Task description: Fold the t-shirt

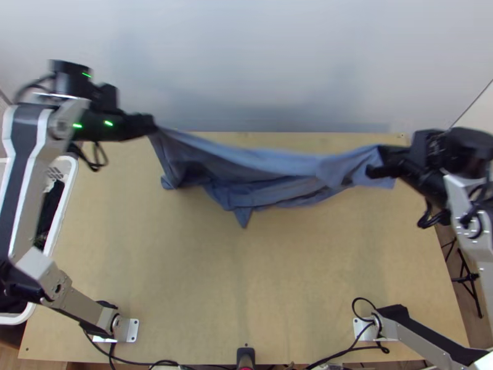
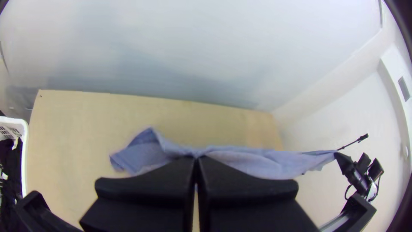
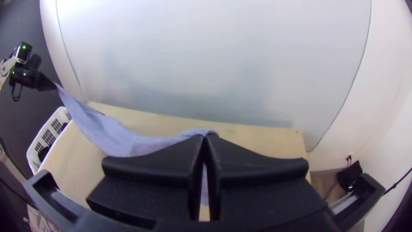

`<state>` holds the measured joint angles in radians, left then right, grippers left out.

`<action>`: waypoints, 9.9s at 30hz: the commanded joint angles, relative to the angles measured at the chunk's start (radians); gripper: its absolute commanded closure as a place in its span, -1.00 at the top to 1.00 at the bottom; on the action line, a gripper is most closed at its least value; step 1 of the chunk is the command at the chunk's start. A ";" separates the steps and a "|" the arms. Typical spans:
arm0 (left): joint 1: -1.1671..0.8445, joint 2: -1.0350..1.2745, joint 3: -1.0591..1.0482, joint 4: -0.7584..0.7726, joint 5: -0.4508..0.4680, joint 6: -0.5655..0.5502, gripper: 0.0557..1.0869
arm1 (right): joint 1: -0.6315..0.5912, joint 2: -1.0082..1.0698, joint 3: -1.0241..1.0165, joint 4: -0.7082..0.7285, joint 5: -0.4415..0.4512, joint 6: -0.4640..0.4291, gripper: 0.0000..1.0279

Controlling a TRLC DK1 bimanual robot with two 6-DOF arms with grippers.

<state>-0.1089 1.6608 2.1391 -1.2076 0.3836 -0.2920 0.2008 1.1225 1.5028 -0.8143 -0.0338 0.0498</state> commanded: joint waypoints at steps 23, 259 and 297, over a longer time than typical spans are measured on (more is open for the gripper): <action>0.175 -0.595 0.030 0.235 0.101 -0.228 -0.92 | -0.086 -0.029 0.821 -0.039 -0.135 0.348 -0.95; 0.138 0.117 -0.906 0.786 -0.140 0.240 -0.93 | -0.043 0.500 -0.458 0.448 -0.146 -0.005 -0.94; 0.210 -0.492 -1.289 0.295 0.075 0.321 0.90 | -0.054 0.000 -0.754 0.098 -0.353 0.007 0.93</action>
<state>0.1028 1.3178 0.9485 -0.7685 0.4603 -0.0536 0.1173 1.2148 0.8032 -0.6395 -0.3790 0.0620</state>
